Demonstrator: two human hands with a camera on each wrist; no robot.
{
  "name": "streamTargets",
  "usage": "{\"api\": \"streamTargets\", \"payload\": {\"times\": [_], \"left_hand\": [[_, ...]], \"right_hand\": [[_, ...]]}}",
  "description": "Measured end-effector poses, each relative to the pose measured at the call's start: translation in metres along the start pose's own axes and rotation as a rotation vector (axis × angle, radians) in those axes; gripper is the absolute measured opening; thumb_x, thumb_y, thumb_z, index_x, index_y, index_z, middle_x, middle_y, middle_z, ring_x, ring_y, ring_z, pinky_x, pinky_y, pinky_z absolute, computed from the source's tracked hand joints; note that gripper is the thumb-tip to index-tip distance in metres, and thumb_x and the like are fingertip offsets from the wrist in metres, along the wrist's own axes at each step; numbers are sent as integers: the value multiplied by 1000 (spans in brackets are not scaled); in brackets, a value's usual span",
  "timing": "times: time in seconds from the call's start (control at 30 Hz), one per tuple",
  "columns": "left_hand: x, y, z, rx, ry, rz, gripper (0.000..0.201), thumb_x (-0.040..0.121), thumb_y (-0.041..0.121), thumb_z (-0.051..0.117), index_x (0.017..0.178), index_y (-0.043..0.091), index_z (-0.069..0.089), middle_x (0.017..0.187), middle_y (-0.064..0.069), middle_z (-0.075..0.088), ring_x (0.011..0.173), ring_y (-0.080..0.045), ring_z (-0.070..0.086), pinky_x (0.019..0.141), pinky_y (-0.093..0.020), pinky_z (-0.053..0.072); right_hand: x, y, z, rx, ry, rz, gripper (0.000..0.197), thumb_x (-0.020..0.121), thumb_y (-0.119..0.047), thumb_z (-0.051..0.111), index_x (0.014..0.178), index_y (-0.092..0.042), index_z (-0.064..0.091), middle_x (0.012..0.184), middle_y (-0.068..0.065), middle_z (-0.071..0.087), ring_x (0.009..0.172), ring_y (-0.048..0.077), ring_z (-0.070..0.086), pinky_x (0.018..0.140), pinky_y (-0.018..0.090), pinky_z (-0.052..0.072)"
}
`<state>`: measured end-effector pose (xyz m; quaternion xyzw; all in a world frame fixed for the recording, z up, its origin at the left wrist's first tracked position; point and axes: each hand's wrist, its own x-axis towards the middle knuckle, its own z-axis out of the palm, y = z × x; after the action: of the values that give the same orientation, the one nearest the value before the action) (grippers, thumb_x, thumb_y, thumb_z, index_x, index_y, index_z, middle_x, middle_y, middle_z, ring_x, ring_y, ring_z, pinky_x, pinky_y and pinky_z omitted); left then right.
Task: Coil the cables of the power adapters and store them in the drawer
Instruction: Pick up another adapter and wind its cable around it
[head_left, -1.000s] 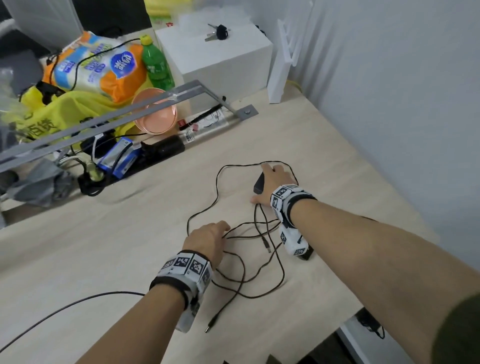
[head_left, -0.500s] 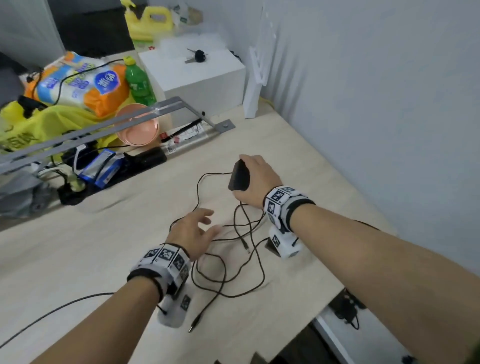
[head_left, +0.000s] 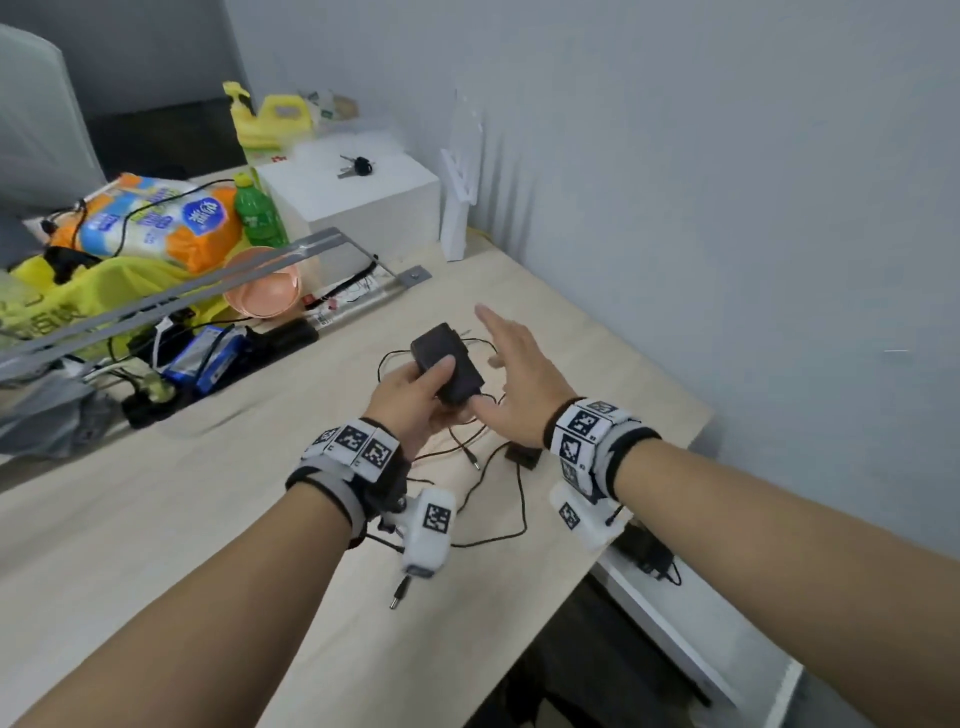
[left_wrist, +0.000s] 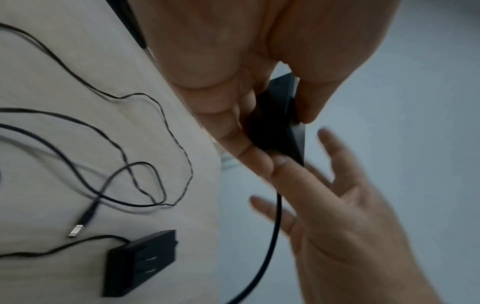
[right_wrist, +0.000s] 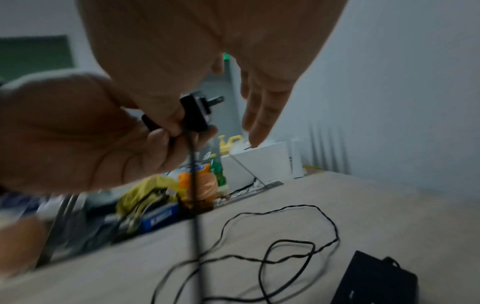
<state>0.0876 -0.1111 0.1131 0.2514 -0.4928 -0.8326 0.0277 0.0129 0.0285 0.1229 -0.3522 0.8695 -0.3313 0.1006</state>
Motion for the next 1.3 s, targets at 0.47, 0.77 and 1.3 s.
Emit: {"api": "streamTargets", "payload": {"times": [0.47,0.77,1.3], "left_hand": [[-2,53,5,309,468,269,28,89,34,51,111,17,50,89,-14,63,50,-18,47,46,-27,45],[-9,32,32,792,287,445,24,88,39,61,105,24,51,86,-2,60,73,-24,62,60,-40,59],[-27,44,68,-309,-1,85,48,101,40,40,122,-1,52,97,-16,60,64,-22,59,56,-28,57]], "right_hand": [[11,16,-163,-211,344,322,30,79,-51,71,97,-28,69,92,-3,64,88,19,61,74,24,44],[13,-4,-185,-407,436,177,14,87,-39,63,91,-26,67,83,-9,57,84,19,57,70,27,42],[-21,-9,-78,-115,-426,160,34,83,-24,64,117,-23,64,112,-5,69,104,13,63,95,29,49]]}}
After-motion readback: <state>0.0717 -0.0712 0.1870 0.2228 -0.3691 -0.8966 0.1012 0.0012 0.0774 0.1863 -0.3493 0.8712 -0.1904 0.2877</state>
